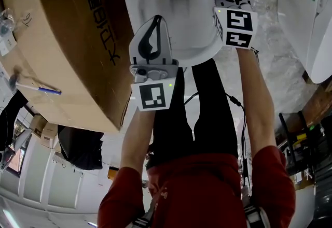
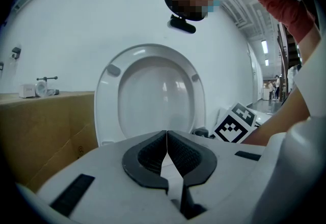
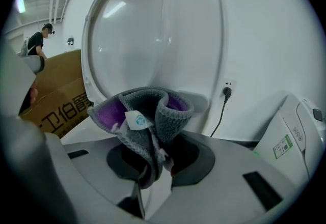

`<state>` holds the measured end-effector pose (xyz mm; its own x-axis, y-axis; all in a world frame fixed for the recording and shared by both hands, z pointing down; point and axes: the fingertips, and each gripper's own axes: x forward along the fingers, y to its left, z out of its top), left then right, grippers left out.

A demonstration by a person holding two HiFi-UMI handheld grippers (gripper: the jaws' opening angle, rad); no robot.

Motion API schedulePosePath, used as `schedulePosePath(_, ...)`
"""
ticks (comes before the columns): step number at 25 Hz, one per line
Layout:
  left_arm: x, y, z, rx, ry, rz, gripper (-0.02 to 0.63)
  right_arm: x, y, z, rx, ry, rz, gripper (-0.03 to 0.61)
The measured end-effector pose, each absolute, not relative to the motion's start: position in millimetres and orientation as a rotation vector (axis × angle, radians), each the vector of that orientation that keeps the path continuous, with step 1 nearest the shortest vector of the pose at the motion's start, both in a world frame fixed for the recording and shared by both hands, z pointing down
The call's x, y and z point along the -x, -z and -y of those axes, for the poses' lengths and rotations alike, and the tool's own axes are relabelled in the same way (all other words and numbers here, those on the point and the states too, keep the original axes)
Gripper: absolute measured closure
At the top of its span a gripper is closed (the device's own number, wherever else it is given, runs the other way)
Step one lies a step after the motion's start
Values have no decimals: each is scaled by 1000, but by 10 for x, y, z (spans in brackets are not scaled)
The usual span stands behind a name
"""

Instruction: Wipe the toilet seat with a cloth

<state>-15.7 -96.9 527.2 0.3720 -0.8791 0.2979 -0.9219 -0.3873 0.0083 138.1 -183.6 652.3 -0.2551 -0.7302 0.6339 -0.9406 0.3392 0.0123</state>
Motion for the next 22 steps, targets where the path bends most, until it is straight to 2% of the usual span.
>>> schedulePosePath(13,289,-4961,837,-2441,-315,1618,597,-1312,-6238,1472,-1436,-557,2027,489)
schedulePosePath(22,396,-3981,604,-2436,-219,1572,598,-1136,-4990,647,-1422,-616,2046,489)
